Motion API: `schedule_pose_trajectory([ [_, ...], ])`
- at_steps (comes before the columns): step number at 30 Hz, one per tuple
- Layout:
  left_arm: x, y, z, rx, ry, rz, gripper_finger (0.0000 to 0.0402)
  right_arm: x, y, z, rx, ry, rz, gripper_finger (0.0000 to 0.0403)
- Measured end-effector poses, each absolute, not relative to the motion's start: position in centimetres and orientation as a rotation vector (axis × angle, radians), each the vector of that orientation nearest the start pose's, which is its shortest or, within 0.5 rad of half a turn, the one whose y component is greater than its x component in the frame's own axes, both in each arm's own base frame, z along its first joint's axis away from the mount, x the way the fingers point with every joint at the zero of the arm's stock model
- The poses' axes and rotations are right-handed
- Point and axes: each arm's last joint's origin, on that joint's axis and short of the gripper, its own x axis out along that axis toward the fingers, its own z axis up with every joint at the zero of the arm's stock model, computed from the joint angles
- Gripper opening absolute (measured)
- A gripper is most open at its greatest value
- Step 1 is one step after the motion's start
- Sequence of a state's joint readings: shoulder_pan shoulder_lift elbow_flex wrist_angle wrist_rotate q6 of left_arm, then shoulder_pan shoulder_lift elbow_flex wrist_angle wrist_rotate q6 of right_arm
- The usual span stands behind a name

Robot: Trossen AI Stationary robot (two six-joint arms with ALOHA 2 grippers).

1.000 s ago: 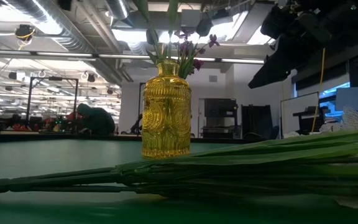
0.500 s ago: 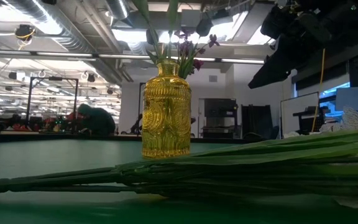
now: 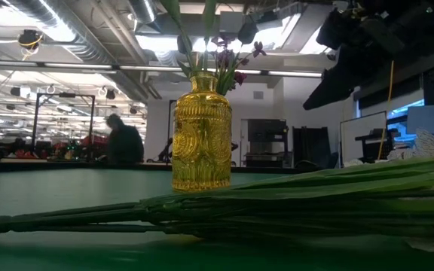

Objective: Sort flowers into vase by color
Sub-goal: Put the bottom white flower into the yellow vase

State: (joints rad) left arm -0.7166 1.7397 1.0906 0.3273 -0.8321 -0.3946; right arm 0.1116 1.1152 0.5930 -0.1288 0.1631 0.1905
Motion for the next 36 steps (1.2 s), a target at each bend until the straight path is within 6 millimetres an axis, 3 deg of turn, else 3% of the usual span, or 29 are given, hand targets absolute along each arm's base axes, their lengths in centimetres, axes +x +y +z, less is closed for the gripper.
schedule_pose_trajectory([
  [10, 32.9, -25.6, 21.5, -0.155, 0.358, 0.108, 0.0183, 21.9, 2.2, 21.2, 0.119, 0.664, -0.031, 0.0238],
  [20, 34.9, -24.6, 17.6, -0.220, 0.486, 0.064, 0.0183, 20.3, 2.1, 23.7, 0.140, 0.538, 0.002, 0.0238],
  [28, 35.5, -23.9, 16.8, -0.220, 0.537, 0.042, 0.0183, 18.4, 2.2, 25.9, 0.165, 0.420, 0.089, 0.0238],
  [36, 35.3, -24.0, 15.9, -0.205, 0.597, 0.028, 0.0183, 17.4, 3.9, 27.1, 0.137, 0.336, 0.201, 0.0238],
])
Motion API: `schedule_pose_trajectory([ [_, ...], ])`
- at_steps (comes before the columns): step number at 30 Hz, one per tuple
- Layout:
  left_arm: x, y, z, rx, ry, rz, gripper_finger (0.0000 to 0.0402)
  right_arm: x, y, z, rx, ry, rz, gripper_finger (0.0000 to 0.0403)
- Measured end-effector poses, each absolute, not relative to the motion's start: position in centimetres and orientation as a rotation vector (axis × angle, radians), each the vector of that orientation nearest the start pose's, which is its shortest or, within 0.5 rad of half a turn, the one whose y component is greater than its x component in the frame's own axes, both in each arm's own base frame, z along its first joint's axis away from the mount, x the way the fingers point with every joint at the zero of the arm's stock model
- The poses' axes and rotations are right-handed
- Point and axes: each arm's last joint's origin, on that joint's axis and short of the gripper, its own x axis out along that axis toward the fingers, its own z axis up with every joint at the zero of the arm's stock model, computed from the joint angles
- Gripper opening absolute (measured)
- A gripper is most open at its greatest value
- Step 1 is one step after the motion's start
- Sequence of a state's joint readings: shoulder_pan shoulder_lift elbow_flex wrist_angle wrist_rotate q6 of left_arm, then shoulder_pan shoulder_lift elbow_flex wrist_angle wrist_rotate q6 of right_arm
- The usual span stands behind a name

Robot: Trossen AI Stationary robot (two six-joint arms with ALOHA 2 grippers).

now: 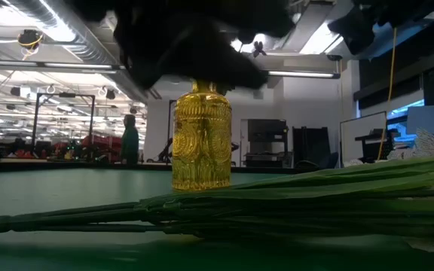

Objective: Sort flowers into vase by color
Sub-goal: Put the bottom white flower into the yellow vase

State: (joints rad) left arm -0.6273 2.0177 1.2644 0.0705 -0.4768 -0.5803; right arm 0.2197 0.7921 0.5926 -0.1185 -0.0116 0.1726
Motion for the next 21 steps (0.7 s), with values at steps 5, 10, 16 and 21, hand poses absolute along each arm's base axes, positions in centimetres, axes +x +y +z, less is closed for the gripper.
schedule_pose_trajectory([
  [5, 35.6, -23.9, 13.8, -0.206, 0.657, 0.012, 0.0183, 17.3, 4.9, 27.3, 0.099, 0.312, 0.242, 0.0238],
  [10, 35.8, -24.0, 12.5, -0.196, 0.678, 0.014, 0.0183, 17.2, 5.1, 27.4, 0.076, 0.305, 0.230, 0.0238],
  [16, 35.8, -23.7, 12.2, -0.184, 0.696, 0.026, 0.0182, 17.3, 5.1, 27.5, 0.077, 0.286, 0.232, 0.0238],
  [21, 35.6, -23.6, 11.8, -0.158, 0.734, 0.039, 0.0182, 17.3, 5.1, 27.5, 0.076, 0.289, 0.232, 0.0238],
])
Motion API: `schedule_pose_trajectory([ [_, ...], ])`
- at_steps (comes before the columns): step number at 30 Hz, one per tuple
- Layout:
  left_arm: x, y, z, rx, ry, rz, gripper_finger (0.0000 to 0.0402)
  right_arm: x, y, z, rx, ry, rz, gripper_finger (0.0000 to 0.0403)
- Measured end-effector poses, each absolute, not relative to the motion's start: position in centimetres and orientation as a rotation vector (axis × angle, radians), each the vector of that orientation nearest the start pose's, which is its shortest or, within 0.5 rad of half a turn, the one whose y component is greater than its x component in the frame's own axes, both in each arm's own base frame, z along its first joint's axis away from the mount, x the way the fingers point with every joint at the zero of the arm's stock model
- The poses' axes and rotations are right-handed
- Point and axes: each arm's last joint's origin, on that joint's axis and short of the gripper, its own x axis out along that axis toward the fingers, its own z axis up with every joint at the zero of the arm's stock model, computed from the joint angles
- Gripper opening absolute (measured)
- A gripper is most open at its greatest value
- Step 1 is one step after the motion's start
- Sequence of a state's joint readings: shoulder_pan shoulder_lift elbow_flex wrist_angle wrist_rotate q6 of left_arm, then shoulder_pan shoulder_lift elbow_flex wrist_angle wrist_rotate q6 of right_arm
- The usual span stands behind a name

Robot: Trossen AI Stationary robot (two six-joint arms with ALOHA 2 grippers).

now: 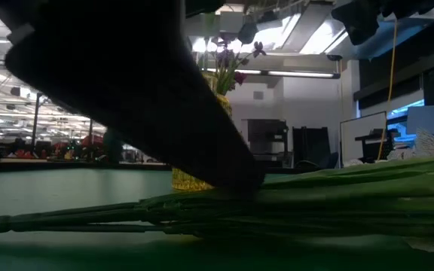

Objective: Sort flowers into vase by color
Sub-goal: Put the bottom white flower into the yellow vase

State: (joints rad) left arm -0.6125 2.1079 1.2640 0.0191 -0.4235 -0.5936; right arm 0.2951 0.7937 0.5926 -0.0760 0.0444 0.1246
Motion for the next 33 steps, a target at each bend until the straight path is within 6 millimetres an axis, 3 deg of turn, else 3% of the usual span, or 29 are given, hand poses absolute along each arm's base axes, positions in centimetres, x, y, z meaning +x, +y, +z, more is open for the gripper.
schedule_pose_trajectory([
  [12, 35.5, -23.8, 9.8, -0.124, 0.764, 0.055, 0.0181, 17.3, 5.1, 27.5, 0.076, 0.290, 0.231, 0.0238],
  [19, 35.8, -24.1, 10.0, -0.080, 0.717, 0.033, 0.0123, 17.2, 5.1, 27.5, 0.076, 0.292, 0.231, 0.0238],
  [26, 37.1, -25.0, 11.9, -0.096, 0.681, 0.016, 0.0015, 17.2, 5.1, 27.5, 0.075, 0.293, 0.231, 0.0238],
  [33, 38.2, -26.2, 15.6, 0.028, 0.670, 0.065, 0.0006, 17.2, 5.1, 27.4, 0.073, 0.307, 0.230, 0.0238],
])
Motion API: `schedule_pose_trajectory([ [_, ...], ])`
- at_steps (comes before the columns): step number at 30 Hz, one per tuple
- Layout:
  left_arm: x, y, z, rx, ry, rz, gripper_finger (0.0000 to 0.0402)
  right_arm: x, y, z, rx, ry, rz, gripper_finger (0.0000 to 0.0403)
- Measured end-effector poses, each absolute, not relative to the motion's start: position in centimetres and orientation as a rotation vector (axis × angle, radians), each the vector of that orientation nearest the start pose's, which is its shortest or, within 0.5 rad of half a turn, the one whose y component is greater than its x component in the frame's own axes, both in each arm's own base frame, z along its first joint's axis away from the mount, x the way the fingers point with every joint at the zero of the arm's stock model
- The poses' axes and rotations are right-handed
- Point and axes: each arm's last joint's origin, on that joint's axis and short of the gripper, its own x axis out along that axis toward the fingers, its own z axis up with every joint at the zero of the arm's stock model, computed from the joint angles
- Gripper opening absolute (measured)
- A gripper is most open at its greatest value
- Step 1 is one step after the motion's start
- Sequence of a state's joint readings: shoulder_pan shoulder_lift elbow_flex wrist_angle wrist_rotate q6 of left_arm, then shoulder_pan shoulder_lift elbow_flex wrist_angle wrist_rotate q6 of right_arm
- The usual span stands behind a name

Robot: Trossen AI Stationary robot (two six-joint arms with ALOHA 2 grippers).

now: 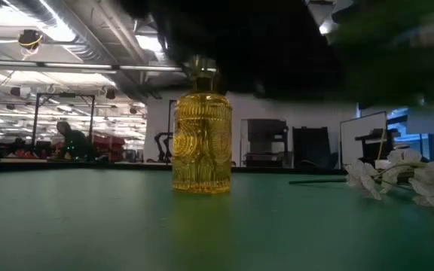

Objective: Sort flowers into vase by color
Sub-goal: Put the bottom white flower into the yellow vase

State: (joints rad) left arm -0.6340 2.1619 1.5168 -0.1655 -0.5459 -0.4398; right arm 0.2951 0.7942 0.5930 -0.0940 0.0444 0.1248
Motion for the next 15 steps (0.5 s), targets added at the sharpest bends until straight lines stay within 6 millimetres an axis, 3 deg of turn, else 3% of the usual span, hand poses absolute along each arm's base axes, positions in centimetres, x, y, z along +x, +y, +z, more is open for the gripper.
schedule_pose_trajectory([
  [6, 36.2, -27.3, 20.8, 0.142, 0.640, 0.162, 0.0005, 17.2, 5.1, 27.2, 0.070, 0.324, 0.229, 0.0238],
  [11, 32.7, -28.9, 25.1, 0.190, 0.479, 0.261, 0.0004, 17.2, 5.1, 27.2, 0.070, 0.323, 0.228, 0.0238],
  [15, 29.6, -30.7, 27.0, 0.241, 0.323, 0.376, 0.0004, 17.2, 5.1, 27.2, 0.071, 0.322, 0.228, 0.0238],
])
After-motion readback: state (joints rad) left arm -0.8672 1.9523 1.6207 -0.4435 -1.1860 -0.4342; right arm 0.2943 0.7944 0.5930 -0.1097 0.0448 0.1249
